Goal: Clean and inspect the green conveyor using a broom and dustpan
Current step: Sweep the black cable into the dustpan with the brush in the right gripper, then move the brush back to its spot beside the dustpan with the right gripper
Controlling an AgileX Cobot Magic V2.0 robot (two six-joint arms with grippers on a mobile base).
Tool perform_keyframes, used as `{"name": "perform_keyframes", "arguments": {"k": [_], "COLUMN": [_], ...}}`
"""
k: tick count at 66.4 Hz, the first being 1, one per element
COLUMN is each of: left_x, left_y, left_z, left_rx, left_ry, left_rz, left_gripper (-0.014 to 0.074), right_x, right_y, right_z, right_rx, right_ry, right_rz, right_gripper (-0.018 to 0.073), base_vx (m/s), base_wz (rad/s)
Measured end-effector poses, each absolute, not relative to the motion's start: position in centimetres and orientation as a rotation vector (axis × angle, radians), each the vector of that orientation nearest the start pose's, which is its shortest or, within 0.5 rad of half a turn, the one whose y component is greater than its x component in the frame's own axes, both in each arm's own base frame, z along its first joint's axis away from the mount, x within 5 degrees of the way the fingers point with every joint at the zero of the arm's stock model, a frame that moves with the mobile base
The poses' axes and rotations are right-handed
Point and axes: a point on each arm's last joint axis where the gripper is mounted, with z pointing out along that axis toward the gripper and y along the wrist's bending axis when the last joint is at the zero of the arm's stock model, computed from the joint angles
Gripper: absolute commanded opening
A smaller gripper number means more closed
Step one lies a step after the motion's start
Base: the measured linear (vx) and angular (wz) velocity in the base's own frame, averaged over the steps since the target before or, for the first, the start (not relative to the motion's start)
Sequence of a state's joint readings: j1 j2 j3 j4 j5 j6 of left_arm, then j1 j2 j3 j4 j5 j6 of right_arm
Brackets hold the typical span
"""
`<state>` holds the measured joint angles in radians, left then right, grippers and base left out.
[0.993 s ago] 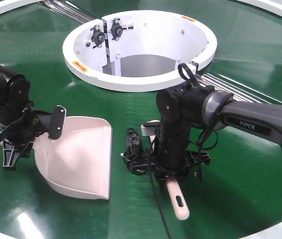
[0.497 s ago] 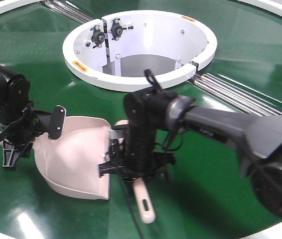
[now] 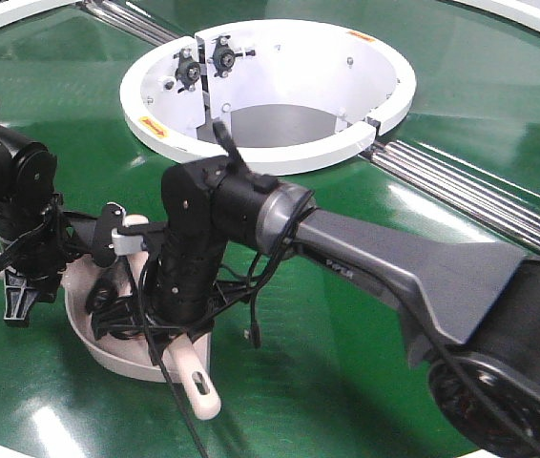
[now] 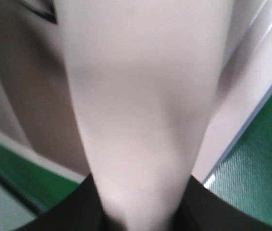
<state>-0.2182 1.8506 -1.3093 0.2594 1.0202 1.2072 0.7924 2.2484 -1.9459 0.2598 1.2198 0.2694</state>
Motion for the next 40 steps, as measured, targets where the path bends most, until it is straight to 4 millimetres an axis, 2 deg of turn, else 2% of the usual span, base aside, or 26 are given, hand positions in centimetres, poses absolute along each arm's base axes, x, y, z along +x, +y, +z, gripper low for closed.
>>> {"name": "perform_keyframes", "arguments": {"k": [10,23,31,40], "left_x": [35.6,35.6,35.6,35.6], "left_y": [-5.8,-5.8,-5.8,-5.8], "left_z": [20.5,20.5,20.5,20.5], "left_rx": [2.199,2.199,2.199,2.199], "left_ry": [2.243,2.243,2.243,2.243], "left_rz": [0.388,0.388,0.388,0.388], "left_gripper": [-0.0006,-0.0006,-0.0006,-0.0006], "right_x": [31.4,32.8,33.3,33.4], "right_y": [33.9,31.5,29.5,25.5], "right_z": [22.9,25.9,26.6,25.6], "right_rx": [-0.708,-0.666,-0.654,-0.621], "right_ry": [2.980,2.903,2.890,2.946], "right_rz": [0.429,0.419,0.388,0.252], "right_gripper": [-0.0001,-0.0001,-0.0001,-0.0001], "base_vx": [0.00,0.00,0.00,0.00], "base_wz": [0.00,0.00,0.00,0.00]}}
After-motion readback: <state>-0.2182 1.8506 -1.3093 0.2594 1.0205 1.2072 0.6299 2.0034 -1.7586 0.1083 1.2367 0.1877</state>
